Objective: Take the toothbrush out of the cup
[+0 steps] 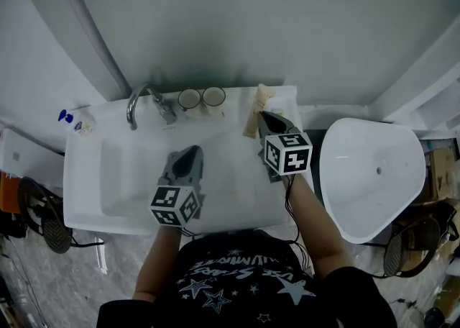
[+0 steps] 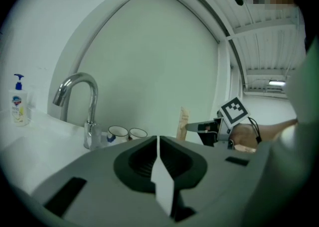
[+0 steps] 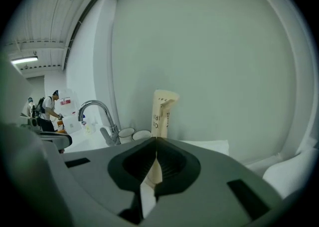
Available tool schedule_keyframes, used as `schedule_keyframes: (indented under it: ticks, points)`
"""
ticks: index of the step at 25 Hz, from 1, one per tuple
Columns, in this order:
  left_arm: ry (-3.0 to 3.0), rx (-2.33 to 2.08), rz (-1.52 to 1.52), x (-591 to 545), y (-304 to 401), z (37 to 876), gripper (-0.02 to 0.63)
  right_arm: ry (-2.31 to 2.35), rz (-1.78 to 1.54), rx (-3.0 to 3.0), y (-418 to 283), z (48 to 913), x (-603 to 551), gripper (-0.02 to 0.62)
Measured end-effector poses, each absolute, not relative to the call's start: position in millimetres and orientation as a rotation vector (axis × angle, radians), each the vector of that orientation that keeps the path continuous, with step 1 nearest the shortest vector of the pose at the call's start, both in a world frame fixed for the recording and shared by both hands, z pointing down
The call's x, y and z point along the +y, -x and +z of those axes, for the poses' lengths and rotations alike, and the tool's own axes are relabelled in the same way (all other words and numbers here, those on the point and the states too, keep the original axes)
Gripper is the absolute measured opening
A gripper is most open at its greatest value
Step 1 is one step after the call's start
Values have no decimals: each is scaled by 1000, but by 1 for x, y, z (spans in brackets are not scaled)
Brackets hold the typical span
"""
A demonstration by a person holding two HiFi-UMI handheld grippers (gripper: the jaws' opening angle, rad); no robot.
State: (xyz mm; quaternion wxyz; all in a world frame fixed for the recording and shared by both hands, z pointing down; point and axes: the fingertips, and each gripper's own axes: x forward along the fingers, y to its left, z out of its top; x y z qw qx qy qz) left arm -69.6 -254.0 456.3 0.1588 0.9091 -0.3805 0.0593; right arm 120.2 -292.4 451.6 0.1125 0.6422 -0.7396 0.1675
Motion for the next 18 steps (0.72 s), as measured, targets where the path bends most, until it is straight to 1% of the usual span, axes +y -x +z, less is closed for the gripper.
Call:
schedule_keyframes:
  ticks: [5, 9, 18]
  points:
    - [-2616, -1019, 174, -247, 40, 458, 28, -1820, 608, -2089, -146, 477, -268, 18]
    - [-2623, -986, 194, -246, 26, 462, 28, -1757, 676, -2046, -154, 497, -257, 18]
    - [-2603, -993, 211, -249, 24, 471, 28, -1684, 752, -1967, -163, 541, -258, 18]
